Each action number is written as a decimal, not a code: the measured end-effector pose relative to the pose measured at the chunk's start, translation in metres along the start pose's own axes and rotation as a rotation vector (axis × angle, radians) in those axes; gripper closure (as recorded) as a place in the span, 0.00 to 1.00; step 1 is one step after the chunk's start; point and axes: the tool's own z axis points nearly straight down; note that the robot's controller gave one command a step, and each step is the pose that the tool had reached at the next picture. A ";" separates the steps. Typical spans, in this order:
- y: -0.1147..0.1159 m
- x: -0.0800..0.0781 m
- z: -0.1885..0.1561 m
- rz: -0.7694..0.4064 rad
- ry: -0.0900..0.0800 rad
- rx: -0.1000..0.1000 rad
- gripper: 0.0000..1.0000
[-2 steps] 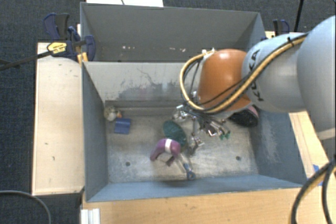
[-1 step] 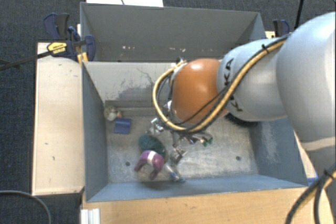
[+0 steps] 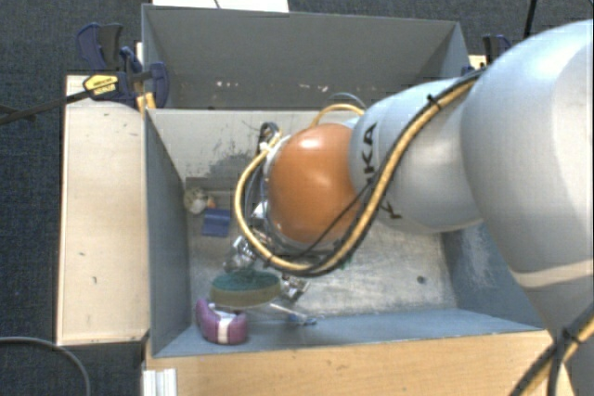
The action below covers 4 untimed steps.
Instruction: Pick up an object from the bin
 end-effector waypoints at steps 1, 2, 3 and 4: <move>0.001 0.000 0.000 0.005 0.001 -0.004 1.00; -0.087 0.009 -0.001 -0.012 0.004 -0.006 1.00; -0.065 -0.010 -0.031 -0.010 0.010 -0.009 1.00; -0.052 -0.012 -0.160 -0.027 0.007 -0.005 1.00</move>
Offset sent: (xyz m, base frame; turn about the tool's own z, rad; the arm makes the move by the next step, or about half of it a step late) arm 0.0000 0.0000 0.0000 0.0000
